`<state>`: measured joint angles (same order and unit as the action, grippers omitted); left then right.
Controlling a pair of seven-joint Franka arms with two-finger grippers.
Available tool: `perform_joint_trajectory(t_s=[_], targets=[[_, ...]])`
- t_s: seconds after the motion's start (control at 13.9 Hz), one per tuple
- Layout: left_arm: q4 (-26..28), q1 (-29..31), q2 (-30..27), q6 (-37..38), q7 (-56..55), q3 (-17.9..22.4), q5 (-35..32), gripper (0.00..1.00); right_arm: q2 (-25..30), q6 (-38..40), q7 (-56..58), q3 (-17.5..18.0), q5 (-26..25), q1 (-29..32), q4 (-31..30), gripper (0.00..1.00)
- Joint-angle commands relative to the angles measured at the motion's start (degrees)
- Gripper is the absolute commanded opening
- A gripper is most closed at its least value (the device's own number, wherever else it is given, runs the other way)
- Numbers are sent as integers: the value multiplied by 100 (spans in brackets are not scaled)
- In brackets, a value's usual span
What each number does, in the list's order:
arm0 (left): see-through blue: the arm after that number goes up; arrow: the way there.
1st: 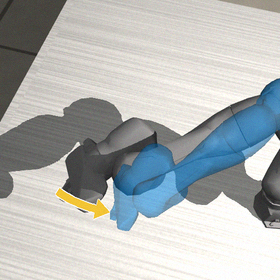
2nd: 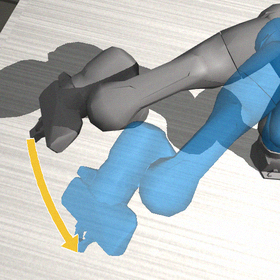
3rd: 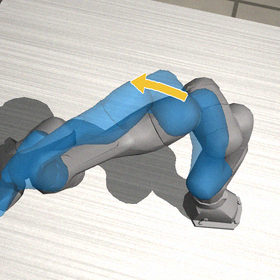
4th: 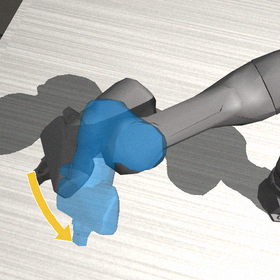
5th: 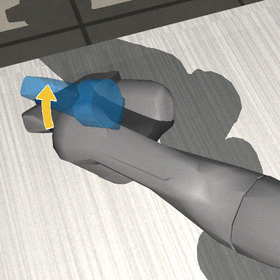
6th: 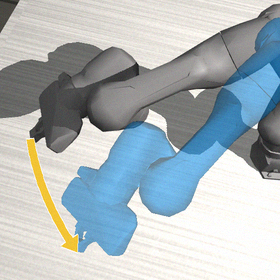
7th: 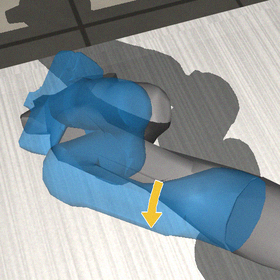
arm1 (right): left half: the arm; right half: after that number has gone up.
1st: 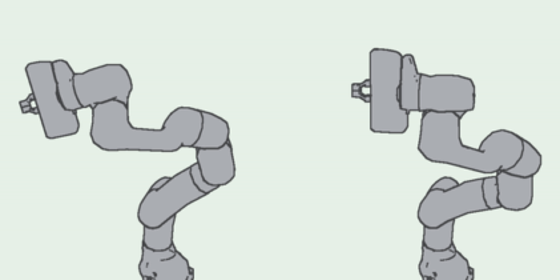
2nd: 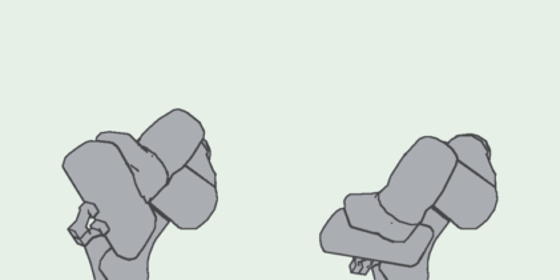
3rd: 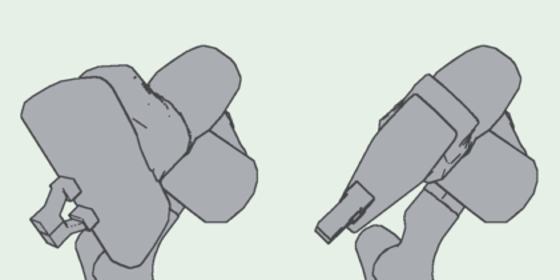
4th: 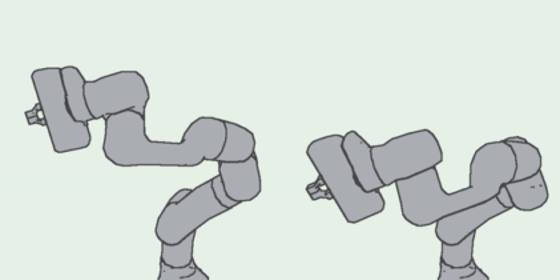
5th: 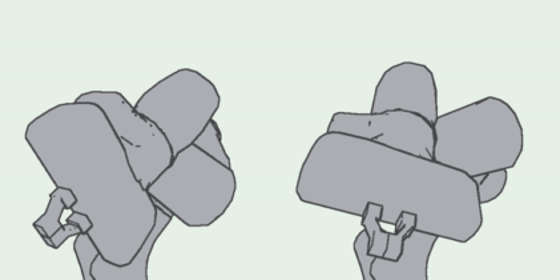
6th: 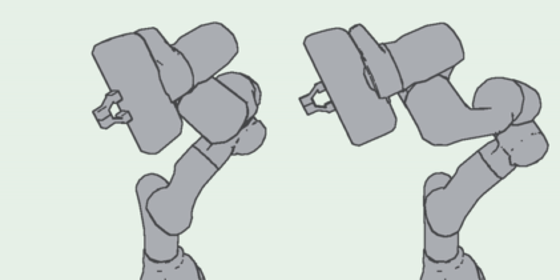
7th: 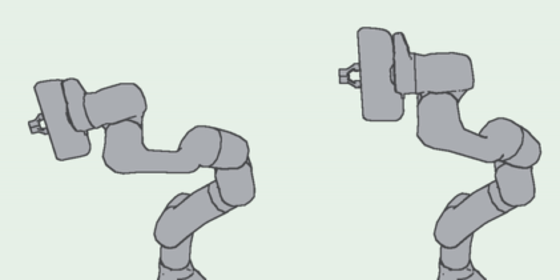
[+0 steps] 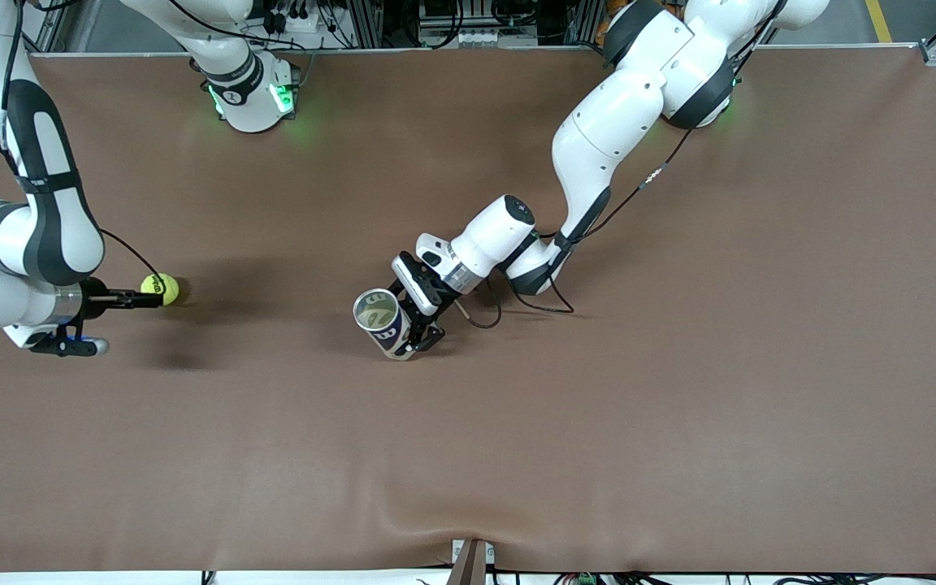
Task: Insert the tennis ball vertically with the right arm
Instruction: 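Grasp the second tennis ball with the right gripper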
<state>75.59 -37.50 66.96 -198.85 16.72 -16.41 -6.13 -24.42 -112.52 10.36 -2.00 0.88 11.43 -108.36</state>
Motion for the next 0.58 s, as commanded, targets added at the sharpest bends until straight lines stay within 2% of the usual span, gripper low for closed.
perform_joint_trajectory(t_s=[0.0, 0.29, 0.5], targets=[[-44, -3, 1, -93, -37, -47, 86, 80, -140, -225, 141, 121, -325, 244, -168, 100], [-36, 6, 1, -93, -37, -38, 86, 80, -554, -445, 423, 130, -299, 483, -203, 100], [-44, 6, -7, -93, -37, -47, 86, 80, -642, -455, 423, 139, -229, 483, -221, 100]])
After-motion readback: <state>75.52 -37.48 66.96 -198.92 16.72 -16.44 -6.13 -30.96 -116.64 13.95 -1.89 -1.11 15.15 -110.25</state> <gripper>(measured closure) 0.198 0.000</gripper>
